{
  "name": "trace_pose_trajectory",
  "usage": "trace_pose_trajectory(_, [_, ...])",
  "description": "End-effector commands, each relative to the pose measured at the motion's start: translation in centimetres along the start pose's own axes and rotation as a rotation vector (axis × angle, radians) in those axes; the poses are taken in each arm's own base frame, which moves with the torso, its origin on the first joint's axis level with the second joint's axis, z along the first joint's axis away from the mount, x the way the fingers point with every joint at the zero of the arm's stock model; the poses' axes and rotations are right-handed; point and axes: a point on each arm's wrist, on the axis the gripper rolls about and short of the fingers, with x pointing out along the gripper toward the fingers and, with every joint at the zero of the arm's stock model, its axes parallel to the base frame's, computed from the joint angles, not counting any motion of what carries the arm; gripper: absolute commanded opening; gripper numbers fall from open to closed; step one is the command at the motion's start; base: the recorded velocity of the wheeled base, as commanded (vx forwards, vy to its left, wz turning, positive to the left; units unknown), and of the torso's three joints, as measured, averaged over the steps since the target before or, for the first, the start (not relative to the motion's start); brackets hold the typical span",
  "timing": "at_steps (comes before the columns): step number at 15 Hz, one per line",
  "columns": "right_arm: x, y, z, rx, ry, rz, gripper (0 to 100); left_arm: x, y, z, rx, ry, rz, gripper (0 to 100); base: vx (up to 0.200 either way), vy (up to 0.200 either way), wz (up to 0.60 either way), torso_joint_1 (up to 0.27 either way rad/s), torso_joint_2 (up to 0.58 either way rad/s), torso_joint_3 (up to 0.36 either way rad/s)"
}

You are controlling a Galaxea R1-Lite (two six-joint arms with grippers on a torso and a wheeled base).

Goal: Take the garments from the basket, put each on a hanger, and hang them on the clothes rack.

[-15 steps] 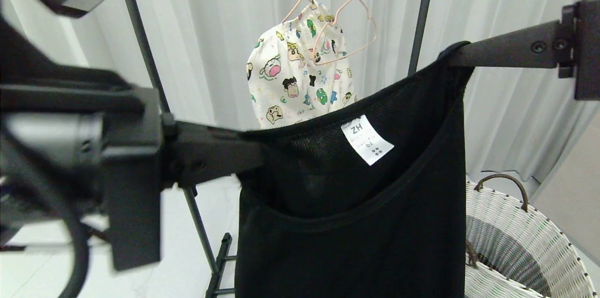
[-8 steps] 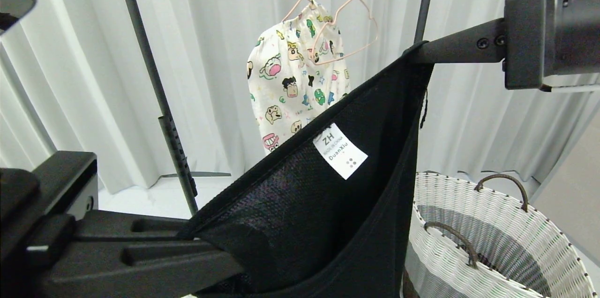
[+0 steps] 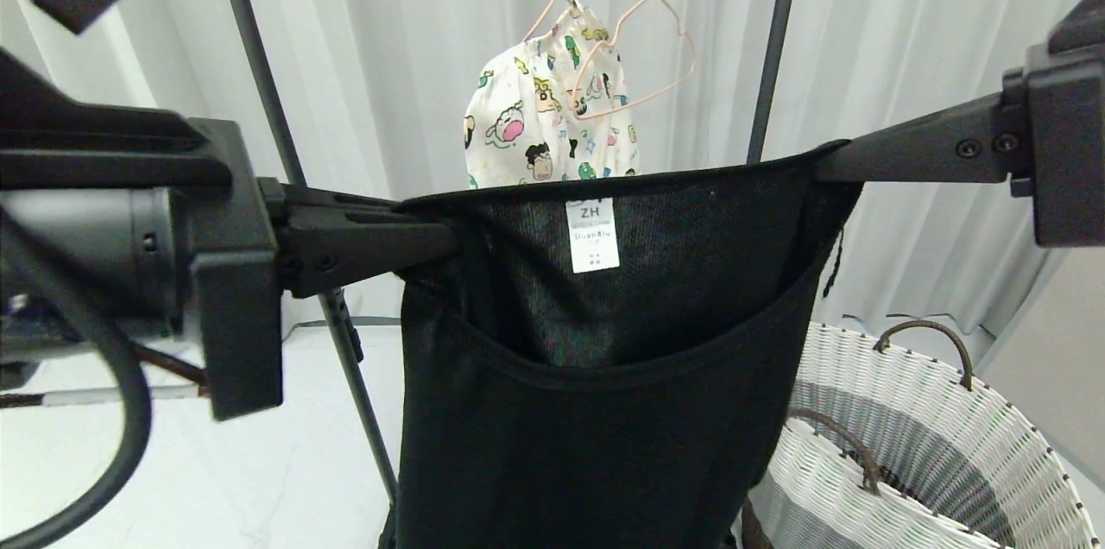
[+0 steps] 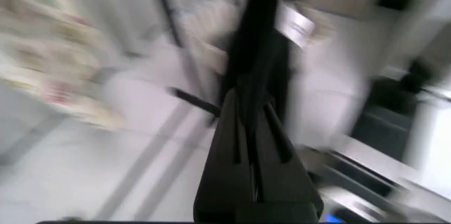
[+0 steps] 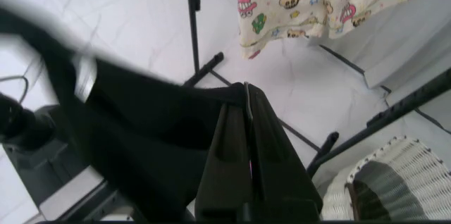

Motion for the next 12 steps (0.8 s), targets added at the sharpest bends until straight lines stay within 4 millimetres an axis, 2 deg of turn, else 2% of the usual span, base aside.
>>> trace_pose_trajectory(1, [-1.32, -0.16, -0.5, 0.001, -0.018, 0.0, 0, 1.42, 0.73, -0.4, -0.012, 0.041, 0.021, 0, 0.0, 0.0, 0.0, 0.0, 0.0, 0.0])
trace_pose_trajectory(10, [-1.36, -0.14, -0.65, 0.002, -0.015, 0.002, 0, 1.61, 0.5, -0.51, -0.008, 0.048, 0.011, 0, 0.0, 0.0, 0.0, 0.0, 0.0, 0.0])
trace_pose_trajectory(11, [-1.38, -0.16, -0.85, 0.001, -0.009, 0.002, 100, 1.63, 0.5, -0.55, -0.008, 0.05, 0.012, 0, 0.0, 0.0, 0.0, 0.0, 0.0, 0.0])
trace_pose_trajectory(12, [-1.71, -0.2, -1.02, 0.003, -0.01, 0.002, 100, 1.68, 0.48, -0.66, -0.008, 0.054, 0.011, 0, 0.0, 0.0, 0.0, 0.0, 0.0, 0.0])
